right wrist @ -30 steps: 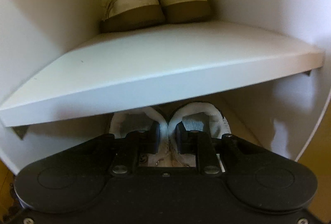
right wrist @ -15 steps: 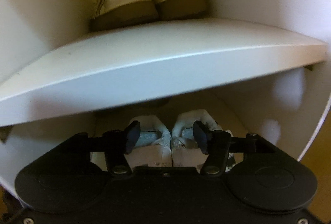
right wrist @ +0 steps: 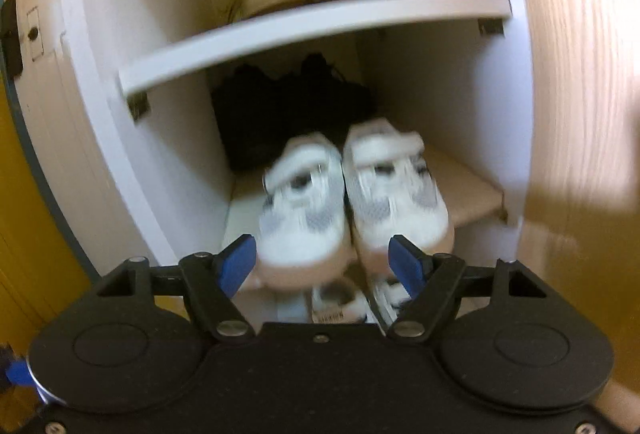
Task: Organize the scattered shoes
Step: 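Set the mesh sneakers on the second shelf with the right tool and open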
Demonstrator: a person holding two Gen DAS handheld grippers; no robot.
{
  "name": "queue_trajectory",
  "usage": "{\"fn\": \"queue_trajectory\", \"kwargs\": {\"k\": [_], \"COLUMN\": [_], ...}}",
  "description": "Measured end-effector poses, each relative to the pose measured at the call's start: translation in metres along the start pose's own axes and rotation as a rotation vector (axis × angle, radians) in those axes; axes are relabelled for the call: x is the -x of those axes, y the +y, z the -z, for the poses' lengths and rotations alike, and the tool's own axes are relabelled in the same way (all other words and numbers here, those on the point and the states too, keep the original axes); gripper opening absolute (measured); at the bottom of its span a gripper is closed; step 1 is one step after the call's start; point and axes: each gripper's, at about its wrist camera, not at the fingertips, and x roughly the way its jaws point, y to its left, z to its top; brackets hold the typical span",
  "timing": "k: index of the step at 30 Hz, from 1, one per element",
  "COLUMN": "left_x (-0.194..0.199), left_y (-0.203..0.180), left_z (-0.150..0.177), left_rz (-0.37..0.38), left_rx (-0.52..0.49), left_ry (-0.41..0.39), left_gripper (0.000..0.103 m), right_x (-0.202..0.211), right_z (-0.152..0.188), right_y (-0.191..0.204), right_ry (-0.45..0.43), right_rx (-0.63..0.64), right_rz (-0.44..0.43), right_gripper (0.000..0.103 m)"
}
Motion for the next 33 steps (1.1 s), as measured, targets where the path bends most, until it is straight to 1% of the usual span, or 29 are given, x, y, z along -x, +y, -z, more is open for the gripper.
{"fn": "queue_trajectory", "kwargs": {"k": [3,6,13,19,23,27,29,33], "left_x": [-0.003,-0.005,-0.009,-0.012,-0.012,-0.012,-0.012,-0.011], "left_y": [-0.002,-0.002,-0.003,-0.005,-0.005,-0.006,-0.007,-0.009], "left_z": [0.000,0.000,0.003,0.004,0.004,0.005,0.005,0.004], "left_rz": [0.000,-0.002,-0.001,-0.001,-0.002,-0.004,-0.006,-0.005], "left_rx": [-0.004,-0.006,-0.010,-0.014,-0.015,-0.018,-0.023,-0.028], "left_ry": [0.005,0.009,0.021,0.026,0.026,0.026,0.025,0.023], "left_gripper": [0.083,0.083,0.083,0.083,0.083,0.083,0.083,0.083], "right_x": [-0.006,-0.012,-0.023,-0.030,-0.031,-0.031,-0.030,-0.028], "right_z": [0.007,0.006,-0.002,-0.010,-0.011,-0.011,-0.011,-0.012], "right_y": [-0.005,-0.008,-0.024,-0.033,-0.032,-0.028,-0.025,-0.027], "right_ry": [0.007,-0.002,-0.004,0.003,-0.006,0.004,0.010,0.010], "right_rx": [-0.007,0.018,0.046,0.038,0.004,0.019,0.025,-0.003], "right_rz": [0.022,0.031,-0.004,0.006,-0.002,-0.027,-0.021,-0.027], "right_gripper": [0.075,0.075,0.075,0.076,0.076,0.076,0.076,0.076]}}
